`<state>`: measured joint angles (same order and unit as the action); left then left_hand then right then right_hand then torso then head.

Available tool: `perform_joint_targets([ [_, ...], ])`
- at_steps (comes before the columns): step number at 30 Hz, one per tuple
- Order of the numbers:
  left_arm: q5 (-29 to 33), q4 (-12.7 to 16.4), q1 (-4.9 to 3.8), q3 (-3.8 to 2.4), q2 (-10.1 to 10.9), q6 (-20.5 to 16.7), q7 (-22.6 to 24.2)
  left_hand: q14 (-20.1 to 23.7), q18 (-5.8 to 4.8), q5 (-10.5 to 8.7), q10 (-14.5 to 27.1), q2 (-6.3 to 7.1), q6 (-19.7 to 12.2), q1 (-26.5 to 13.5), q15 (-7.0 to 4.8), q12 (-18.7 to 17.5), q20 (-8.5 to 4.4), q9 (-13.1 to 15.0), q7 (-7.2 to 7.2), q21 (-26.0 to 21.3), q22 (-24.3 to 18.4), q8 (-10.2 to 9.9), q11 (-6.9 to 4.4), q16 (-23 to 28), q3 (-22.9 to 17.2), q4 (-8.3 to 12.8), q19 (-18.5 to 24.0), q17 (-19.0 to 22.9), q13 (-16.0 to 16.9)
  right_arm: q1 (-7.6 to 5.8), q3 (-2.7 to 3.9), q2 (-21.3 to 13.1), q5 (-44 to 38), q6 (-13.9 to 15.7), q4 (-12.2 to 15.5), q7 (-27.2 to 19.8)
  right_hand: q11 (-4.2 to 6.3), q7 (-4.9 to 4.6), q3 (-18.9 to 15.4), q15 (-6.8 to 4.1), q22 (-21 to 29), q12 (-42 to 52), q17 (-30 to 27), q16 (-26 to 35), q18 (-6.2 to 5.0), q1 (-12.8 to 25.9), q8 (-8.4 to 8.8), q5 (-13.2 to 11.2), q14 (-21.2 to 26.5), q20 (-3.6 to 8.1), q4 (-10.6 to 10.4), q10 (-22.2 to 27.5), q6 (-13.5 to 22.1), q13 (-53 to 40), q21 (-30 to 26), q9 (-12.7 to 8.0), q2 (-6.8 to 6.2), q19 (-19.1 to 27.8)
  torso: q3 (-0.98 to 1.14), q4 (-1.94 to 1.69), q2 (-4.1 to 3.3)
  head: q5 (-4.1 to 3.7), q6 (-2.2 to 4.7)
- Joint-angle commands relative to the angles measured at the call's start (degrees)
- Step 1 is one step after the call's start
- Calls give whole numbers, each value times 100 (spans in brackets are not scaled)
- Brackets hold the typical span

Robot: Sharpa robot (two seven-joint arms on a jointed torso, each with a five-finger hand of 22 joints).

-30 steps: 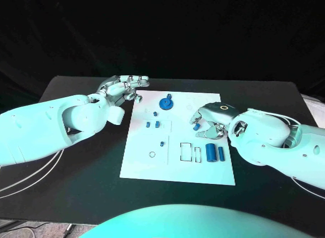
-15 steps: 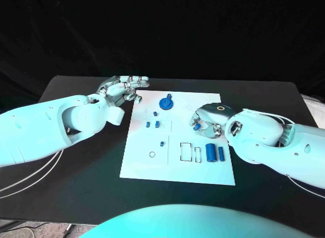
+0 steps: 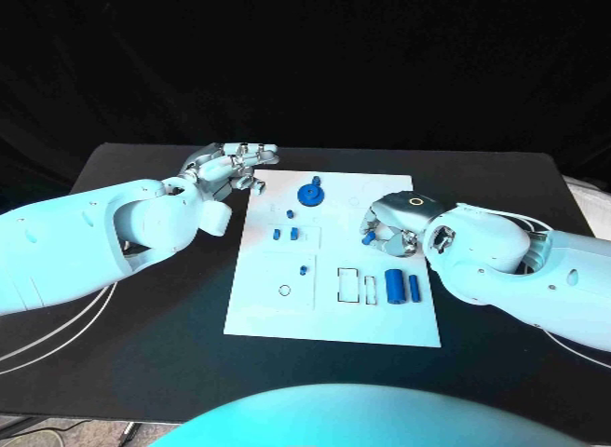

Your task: Assemble the parts on the task board

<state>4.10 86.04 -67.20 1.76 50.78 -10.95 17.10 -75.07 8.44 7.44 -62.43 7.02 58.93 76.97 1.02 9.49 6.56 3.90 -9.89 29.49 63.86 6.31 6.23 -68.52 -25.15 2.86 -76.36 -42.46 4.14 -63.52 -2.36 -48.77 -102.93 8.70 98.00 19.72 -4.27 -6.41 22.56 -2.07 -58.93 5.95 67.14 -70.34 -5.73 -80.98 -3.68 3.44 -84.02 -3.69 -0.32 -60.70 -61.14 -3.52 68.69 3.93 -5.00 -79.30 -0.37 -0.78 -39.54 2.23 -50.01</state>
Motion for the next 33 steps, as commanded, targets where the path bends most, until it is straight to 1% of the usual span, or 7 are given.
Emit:
perform_joint_targets([
  [1, -29, 16, 6, -4, -5, 128, 6, 13, 111, 7, 29, 5, -8, 52, 6, 31, -10, -6, -22, -10, 3, 1, 2, -10, 14, 22, 28, -9, -6, 4, 0, 5, -138, -43, -10, 54, 40, -10, 45, -49, 2, -27, -5, -12, -56, 30, -12, -41, -253, 30, -11, 9, -57, 4, -25, 4, -49, -11, -1, -1, 0, -4, 1],
  [7, -30, 14, 6, -4, -5, 140, 2, 11, 110, 7, 32, 6, -9, 51, 6, 31, -10, -7, -23, -9, 4, 1, 2, -15, 15, 22, 28, -17, -7, 4, 0, 4, -128, -87, 1, 25, 53, 2, 124, -59, 3, -10, -14, -12, -55, 90, -41, -47, -250, 43, -29, -92, -163, -6, -28, 20, -86, -11, -4, 0, 1, -5, 1],
  [16, -30, 9, 7, -4, 3, 139, -1, 14, 111, 6, 40, 4, -11, 50, 8, 31, -9, -7, -23, -12, 2, 0, 4, -15, 18, 21, 29, -13, -7, 4, 0, 19, -17, -11, 49, -60, 94, 29, 239, 27, -25, 106, -1, -46, -41, 236, -136, -58, -250, -13, -110, -535, -489, -27, -8, 78, -84, -31, -3, -7, -1, -5, 1],
  [20, -30, 2, 7, -4, 8, 139, -5, 14, 111, 6, 40, 4, -11, 50, 8, 31, -9, -7, -23, -12, 2, 0, 4, -15, 18, 21, 29, -13, -7, 5, 0, 20, 15, 178, 55, -77, 113, 27, 294, 37, -58, 152, 31, -85, -40, 225, -187, -51, -257, -27, -112, -743, -629, -43, 18, 115, -20, -50, -5, -6, 2, -5, 1],
  [25, -33, -6, 7, -4, 9, 145, -11, 16, 110, 7, 45, 1, -12, 53, 8, 32, -8, -6, -23, -9, 3, 1, 4, -14, 18, 22, 28, -7, -8, 5, 1, 7, 37, 590, 62, -57, 135, 3, 423, 17, -113, 159, 46, -119, -34, 121, -208, -40, -269, -12, -41, -919, -702, -56, 65, 151, 83, -79, -2, -2, 3, -5, 1],
  [29, -35, -23, 7, -4, 3, 150, -13, 16, 110, 7, 45, 1, -12, 53, 8, 32, -8, -6, -23, -9, 3, 1, 4, -14, 18, 22, 28, -7, -8, 2, 10, -40, 76, 796, 107, -33, 134, -12, 485, 16, -130, 139, 55, -138, -30, 88, -200, -39, -272, -8, 0, -961, -704, -56, 81, 163, 102, -87, 0, 1, 13, -2, 1],
  [33, -36, -52, 11, -3, -8, 149, -12, 16, 110, 7, 45, 1, -12, 53, 8, 32, -8, -6, -23, -9, 3, 1, 4, -14, 18, 22, 28, -7, -8, -47, 38, -151, 267, 900, 292, -38, 133, -22, 513, 17, -142, 126, 66, -151, -28, 73, -196, -38, -274, -7, 24, -978, -703, -56, 91, 168, 101, -92, -3, -2, 12, -15, 1],
])
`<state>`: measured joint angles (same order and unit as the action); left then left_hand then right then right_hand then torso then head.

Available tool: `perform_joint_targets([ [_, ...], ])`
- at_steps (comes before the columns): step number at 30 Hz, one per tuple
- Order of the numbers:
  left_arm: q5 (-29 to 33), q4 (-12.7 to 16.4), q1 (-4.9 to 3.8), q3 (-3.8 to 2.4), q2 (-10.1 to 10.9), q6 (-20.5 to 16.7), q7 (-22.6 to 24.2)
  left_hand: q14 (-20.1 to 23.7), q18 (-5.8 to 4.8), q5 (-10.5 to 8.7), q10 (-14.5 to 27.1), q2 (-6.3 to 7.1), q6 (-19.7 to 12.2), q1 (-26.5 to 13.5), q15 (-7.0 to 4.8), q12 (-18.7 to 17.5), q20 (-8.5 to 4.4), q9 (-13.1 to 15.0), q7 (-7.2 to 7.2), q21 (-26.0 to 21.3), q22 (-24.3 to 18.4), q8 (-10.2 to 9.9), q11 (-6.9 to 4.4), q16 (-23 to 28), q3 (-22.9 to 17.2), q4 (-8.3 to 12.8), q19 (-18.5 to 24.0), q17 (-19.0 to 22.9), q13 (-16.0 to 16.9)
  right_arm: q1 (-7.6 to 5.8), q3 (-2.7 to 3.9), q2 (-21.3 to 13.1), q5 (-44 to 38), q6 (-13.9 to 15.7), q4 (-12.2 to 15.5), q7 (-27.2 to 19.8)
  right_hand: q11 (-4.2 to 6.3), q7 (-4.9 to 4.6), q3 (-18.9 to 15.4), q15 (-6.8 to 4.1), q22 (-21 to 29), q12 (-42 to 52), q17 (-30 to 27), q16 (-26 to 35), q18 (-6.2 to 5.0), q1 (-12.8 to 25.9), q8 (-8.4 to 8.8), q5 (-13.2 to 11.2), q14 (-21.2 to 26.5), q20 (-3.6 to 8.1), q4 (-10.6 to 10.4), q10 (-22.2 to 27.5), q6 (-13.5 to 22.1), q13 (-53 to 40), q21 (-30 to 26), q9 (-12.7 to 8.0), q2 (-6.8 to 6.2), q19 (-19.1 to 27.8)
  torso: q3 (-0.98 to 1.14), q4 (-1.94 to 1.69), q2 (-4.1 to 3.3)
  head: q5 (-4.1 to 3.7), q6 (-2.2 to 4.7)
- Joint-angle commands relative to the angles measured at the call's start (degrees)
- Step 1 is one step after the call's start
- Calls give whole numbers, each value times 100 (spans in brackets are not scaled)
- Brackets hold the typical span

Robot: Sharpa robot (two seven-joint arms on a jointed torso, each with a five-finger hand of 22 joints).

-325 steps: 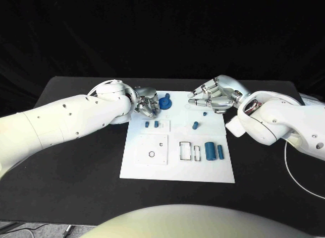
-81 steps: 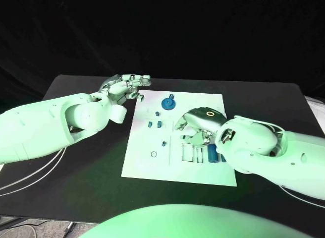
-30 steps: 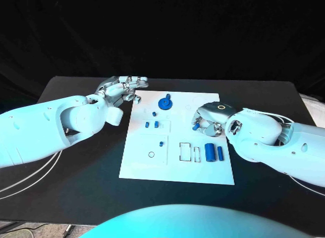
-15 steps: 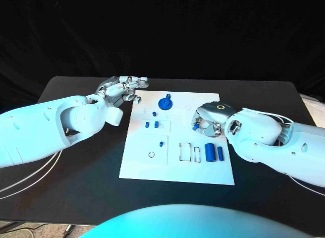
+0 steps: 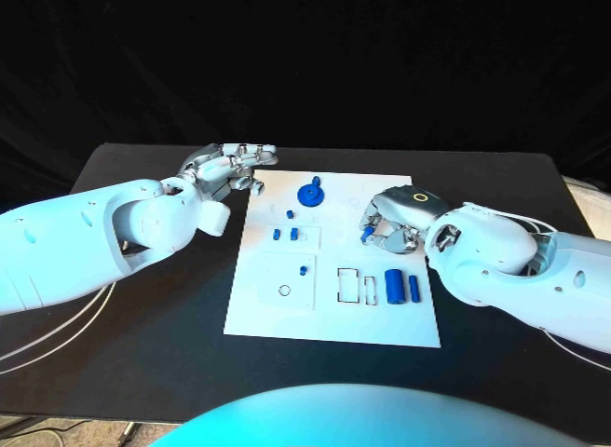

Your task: Assemble the parts on the task board

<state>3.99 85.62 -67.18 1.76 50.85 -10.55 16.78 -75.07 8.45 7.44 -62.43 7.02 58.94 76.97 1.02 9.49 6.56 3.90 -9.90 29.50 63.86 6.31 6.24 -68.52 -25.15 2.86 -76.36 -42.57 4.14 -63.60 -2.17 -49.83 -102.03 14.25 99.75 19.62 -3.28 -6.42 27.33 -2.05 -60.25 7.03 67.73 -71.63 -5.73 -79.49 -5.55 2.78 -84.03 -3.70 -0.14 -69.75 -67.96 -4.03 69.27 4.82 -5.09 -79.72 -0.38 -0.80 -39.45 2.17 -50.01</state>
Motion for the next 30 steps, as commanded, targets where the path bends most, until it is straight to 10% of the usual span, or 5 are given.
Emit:
perform_joint_targets([
  [1, -25, -14, 9, -3, -17, 109, 20, 16, 111, 8, 50, -2, -12, 57, 9, 33, -8, -6, -22, -18, -2, 2, 4, -17, 17, 25, 31, 1, -7, -55, 24, -66, 238, 359, 172, -36, 35, -21, 36, 16, -11, 17, 6, -22, -28, -77, -8, 27, -273, -6, 7, -73, -21, -5, 34, 80, 109, -50, -3, 1, 3, -7, 1],
  [16, -35, -11, 29, -3, -70, 147, 25, 16, 112, 8, 52, -3, -12, 60, 9, 33, -7, -6, -22, -22, -4, 2, 3, -18, 17, 26, 32, 0, -7, 76, -22, 657, 1073, 506, 554, -470, 10, -52, 78, 31, 65, -37, -46, 7, -42, -64, 16, 73, -263, -12, 46, -73, 1, 0, -15, 89, 90, -24, -16, -41, 7, 112, 1],
  [30, -50, 15, 36, -3, -86, 157, 32, 24, 113, 8, 59, -5, -13, 64, 9, 36, -7, -5, -22, -30, -9, 3, 4, -13, 18, 30, 34, 18, -8, 388, -92, 1279, 1395, 66, 161, -751, -8, -71, 103, 45, 108, -87, -65, 13, -50, -33, 42, 134, -258, -23, 60, -55, 30, 4, -44, 94, 97, -7, -9, -27, -5, 220, 1],
])
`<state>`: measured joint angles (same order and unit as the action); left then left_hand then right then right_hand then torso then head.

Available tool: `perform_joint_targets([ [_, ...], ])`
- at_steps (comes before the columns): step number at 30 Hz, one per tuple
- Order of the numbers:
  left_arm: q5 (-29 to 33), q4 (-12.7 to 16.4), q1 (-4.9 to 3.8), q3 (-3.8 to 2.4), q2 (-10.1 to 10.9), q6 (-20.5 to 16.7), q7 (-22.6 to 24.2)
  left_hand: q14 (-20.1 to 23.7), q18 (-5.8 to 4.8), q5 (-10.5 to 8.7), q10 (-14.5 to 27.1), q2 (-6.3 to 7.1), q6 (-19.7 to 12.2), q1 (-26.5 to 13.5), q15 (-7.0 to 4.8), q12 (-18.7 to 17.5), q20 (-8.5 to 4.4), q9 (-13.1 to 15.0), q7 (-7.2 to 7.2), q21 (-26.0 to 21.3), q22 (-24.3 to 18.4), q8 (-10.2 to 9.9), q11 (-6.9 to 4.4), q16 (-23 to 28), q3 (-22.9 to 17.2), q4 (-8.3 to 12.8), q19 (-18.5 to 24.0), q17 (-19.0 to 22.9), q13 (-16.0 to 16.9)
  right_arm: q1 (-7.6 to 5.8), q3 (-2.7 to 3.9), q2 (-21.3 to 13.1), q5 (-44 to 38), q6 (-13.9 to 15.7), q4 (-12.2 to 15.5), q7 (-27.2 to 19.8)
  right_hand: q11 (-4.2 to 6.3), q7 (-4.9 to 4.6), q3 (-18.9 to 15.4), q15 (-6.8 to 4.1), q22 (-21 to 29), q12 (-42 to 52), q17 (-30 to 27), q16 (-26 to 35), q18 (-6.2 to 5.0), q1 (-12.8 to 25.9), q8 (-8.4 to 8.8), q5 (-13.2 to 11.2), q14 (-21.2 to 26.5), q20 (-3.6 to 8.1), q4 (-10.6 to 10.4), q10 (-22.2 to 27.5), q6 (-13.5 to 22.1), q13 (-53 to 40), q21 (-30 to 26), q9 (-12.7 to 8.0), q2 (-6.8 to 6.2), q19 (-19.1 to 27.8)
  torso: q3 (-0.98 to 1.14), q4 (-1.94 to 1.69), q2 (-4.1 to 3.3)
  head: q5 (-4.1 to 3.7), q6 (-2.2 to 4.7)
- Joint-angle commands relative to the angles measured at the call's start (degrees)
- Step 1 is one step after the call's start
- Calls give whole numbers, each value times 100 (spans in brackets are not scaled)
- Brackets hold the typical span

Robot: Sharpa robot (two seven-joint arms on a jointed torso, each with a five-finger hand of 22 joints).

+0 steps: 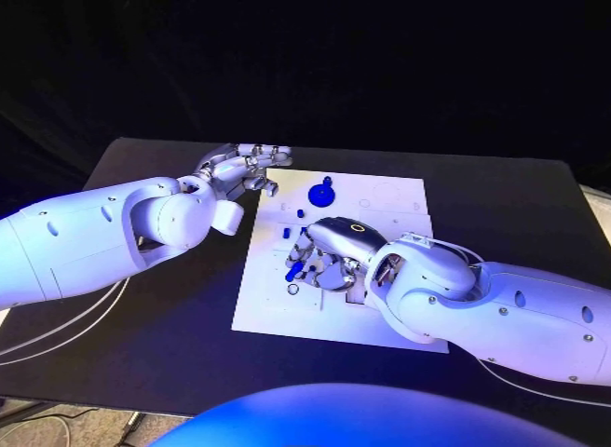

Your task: Assemble the parts on the task board

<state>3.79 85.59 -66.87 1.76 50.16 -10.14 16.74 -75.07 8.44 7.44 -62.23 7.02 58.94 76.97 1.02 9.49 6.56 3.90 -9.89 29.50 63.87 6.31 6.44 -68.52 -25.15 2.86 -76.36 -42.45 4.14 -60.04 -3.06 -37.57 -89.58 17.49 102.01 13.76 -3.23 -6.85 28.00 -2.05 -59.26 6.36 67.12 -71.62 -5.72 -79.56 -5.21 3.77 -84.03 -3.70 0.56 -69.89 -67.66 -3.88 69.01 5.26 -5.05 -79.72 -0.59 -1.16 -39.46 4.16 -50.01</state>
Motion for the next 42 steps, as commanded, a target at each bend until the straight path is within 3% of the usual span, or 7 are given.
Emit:
perform_joint_targets([
  [1, -30, 19, 5, -4, -18, 117, 37, 24, 113, 9, 38, -5, -13, 64, 9, 36, -6, -6, -22, -30, -9, 3, -16, -13, 18, 30, 34, 6, -8, 44, -3, 74, 138, -297, -90, -155, -13, -29, 37, 45, 10, -19, -4, 11, -50, -25, 7, 35, -258, -23, -10, -41, 1, -10, -18, 50, 93, -8, 10, 8, -2, 22, 1],
  [7, -30, 18, 6, -4, -26, 122, 34, 24, 113, 9, 38, -5, -13, 64, 9, 36, -6, -6, -22, -30, -9, 3, -16, -13, 18, 30, 34, 6, -8, 81, -5, 135, 69, -497, -186, -79, -15, -30, 39, 47, 24, -25, -4, 10, -53, -23, 10, 41, -258, -25, -7, -39, 4, -10, -28, 51, 93, -3, 13, -5, 4, 1, 1],
  [12, -30, 14, 6, -4, -22, 118, 33, 24, 113, 9, 38, -5, -13, 64, 9, 36, -6, -6, -22, -30, -9, 3, -16, -13, 18, 30, 34, 6, -8, 89, -6, 143, -11, -621, -211, -7, -16, -32, 40, 48, 20, -27, -3, 9, -53, -19, 11, 45, -258, -25, -7, -39, 5, -10, -25, 51, 93, -4, 14, 10, 2, 24, 1],
  [23, -30, 16, 6, -4, -18, 124, 29, 24, 113, 9, 38, -5, -13, 64, 9, 36, -6, -6, -22, -30, -9, 3, -16, -13, 18, 30, 34, 6, -8, 91, -7, 135, -535, -643, -219, 313, -18, -32, 37, 50, 12, -32, 3, 2, -51, -7, 11, 48, -258, -27, -7, -42, 2, -11, -20, 54, 90, -6, 16, 6, -1, 1, 1],
  [42, -30, 34, 6, -4, -9, 127, 15, 24, 113, 9, 38, -5, -13, 64, 9, 36, -6, -6, -22, -30, -9, 3, -16, -13, 18, 30, 34, 6, -8, 96, -46, 402, -1044, -1161, -245, 486, -15, -24, 29, 52, 17, -43, 2, -2, -52, 17, 8, 20, -257, -31, -1, -53, -10, -14, -23, 62, 79, -2, 4, -1, 5, -7, 1],
])
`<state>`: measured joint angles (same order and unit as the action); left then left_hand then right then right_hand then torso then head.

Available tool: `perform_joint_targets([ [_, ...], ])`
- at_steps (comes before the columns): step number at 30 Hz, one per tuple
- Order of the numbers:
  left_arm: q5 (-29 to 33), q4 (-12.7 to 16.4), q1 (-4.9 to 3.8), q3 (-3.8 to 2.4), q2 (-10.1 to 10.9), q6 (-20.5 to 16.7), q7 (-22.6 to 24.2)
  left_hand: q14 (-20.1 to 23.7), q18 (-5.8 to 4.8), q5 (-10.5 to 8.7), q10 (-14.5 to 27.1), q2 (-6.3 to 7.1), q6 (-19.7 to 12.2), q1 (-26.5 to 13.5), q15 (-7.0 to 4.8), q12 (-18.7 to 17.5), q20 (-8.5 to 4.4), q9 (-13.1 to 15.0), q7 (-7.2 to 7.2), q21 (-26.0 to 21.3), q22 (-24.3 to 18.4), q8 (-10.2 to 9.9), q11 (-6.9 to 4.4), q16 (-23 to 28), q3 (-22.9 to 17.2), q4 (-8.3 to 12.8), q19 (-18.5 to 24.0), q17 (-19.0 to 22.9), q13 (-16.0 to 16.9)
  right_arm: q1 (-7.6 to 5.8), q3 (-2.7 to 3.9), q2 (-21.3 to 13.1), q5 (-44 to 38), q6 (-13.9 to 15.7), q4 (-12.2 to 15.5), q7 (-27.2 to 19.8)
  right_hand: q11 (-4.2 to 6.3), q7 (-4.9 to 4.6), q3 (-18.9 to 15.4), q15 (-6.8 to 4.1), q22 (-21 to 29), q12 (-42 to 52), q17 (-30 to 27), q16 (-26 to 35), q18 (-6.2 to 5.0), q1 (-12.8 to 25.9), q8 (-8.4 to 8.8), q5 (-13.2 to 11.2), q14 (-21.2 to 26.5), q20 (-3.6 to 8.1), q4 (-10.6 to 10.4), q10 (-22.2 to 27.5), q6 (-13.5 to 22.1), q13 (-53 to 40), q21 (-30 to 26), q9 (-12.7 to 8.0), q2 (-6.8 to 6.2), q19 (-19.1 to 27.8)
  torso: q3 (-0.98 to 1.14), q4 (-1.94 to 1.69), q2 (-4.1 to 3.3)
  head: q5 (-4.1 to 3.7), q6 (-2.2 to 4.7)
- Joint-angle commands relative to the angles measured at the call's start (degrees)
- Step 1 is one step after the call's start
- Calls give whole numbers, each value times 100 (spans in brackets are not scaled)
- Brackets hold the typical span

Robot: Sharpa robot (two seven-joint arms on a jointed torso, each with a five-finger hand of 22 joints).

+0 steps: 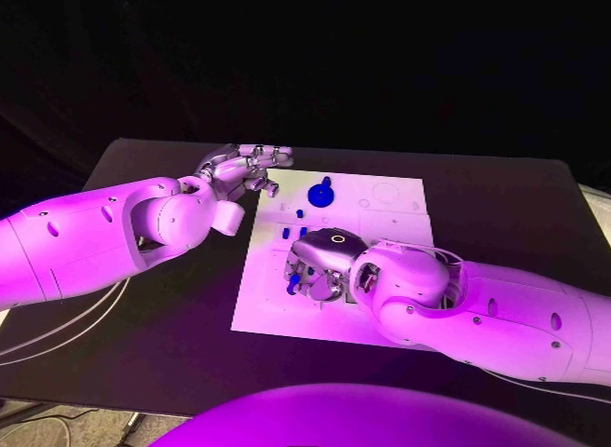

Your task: Assemble the parts on the task board

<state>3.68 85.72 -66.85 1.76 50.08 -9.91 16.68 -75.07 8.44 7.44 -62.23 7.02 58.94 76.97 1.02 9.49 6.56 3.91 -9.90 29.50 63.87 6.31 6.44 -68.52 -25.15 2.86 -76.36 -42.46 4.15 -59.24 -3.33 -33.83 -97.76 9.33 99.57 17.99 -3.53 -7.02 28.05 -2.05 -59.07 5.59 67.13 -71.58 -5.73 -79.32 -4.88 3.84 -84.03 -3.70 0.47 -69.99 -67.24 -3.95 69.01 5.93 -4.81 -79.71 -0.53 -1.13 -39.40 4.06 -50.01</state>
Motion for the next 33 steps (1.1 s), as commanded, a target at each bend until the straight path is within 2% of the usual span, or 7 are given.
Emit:
perform_joint_targets([
  [1, -19, 22, 4, -4, 0, 106, 19, 24, 114, 9, 38, -5, -13, 64, 9, 36, -6, -6, -22, -30, -9, 3, -16, -13, 18, 30, 34, 7, -9, 16, -23, 38, -236, -370, 1, 63, 15, -8, 23, 52, -3, 33, 1, -7, -52, -7, -25, 13, -257, -31, 8, -43, -52, -7, -23, -5, 55, -2, -4, -5, -1, 8, 1],
  [8, -19, 27, 4, -4, 4, 114, 8, 24, 114, 9, 38, -5, -13, 64, 9, 36, -6, -6, -22, -30, -9, 3, -16, -13, 18, 30, 34, 7, -9, 17, -36, 83, -440, -426, 8, 137, 3, -12, -13, 63, 15, -29, -34, 12, -56, 71, 5, -10, -247, -40, 12, -4, -19, 0, -38, -1, -2, 12, 1, 0, 1, 4, 1],
  [10, -19, 28, 4, -4, 4, 114, 6, 24, 114, 9, 38, -5, -13, 64, 9, 36, -6, -6, -22, -30, -9, 3, -16, -13, 18, 30, 34, 7, -9, 17, -40, 91, -492, -387, 6, 173, -40, -50, -60, 95, 31, -119, -54, 19, -56, 171, 71, 39, -241, -58, -13, 113, 80, 19, -51, -19, -85, 22, 2, -3, -1, 6, 1],
  [12, -19, 29, 4, -4, 5, 114, 3, 24, 114, 9, 38, -5, -13, 64, 9, 36, -6, -6, -22, -30, -9, 3, -16, -13, 18, 30, 34, 7, -9, 17, -42, 89, -521, -324, 7, 187, -124, -153, -193, 180, 63, -214, -67, 17, -56, 362, 145, 91, -235, -107, -79, 386, 384, 39, -77, -95, -281, 40, 2, -3, 2, 7, 1],
  [17, -19, 27, 4, -4, 8, 115, -6, 24, 114, 9, 38, -5, -13, 64, 9, 36, -6, -6, -22, -30, -9, 3, -16, -13, 18, 30, 34, 7, -9, 17, -45, 58, -549, -152, 18, 211, -189, -82, -543, 218, 141, -167, -56, -31, -79, 433, 134, 232, -229, -183, -83, 963, 916, 29, -139, -212, -456, 80, 9, 1, 1, 1, 1],
  [24, -19, 26, 4, -4, 12, 114, -10, 24, 114, 9, 38, -5, -13, 64, 9, 36, -6, -6, -22, -30, -9, 3, -16, -13, 18, 30, 34, 7, -9, 18, -46, -5, -551, -2, 43, 211, -193, -90, -634, 221, 153, -129, -81, -23, -82, 392, 118, 262, -220, -190, -73, 1006, 918, 22, -147, -203, -424, 85, 12, 6, -4, -9, 1],
  [33, -19, 25, 4, -4, 6, 111, -11, 24, 114, 9, 38, -5, -13, 64, 9, 36, -6, -6, -22, -30, -9, 3, -16, -13, 18, 30, 34, 7, -9, 23, -46, -18, -491, 70, 67, 189, -9, -40, -421, 82, -9, 311, -73, -63, -58, 131, -87, 34, -225, -86, -22, 134, 323, -91, -17, -102, -34, 1, 8, -3, -3, -27, 1],
])
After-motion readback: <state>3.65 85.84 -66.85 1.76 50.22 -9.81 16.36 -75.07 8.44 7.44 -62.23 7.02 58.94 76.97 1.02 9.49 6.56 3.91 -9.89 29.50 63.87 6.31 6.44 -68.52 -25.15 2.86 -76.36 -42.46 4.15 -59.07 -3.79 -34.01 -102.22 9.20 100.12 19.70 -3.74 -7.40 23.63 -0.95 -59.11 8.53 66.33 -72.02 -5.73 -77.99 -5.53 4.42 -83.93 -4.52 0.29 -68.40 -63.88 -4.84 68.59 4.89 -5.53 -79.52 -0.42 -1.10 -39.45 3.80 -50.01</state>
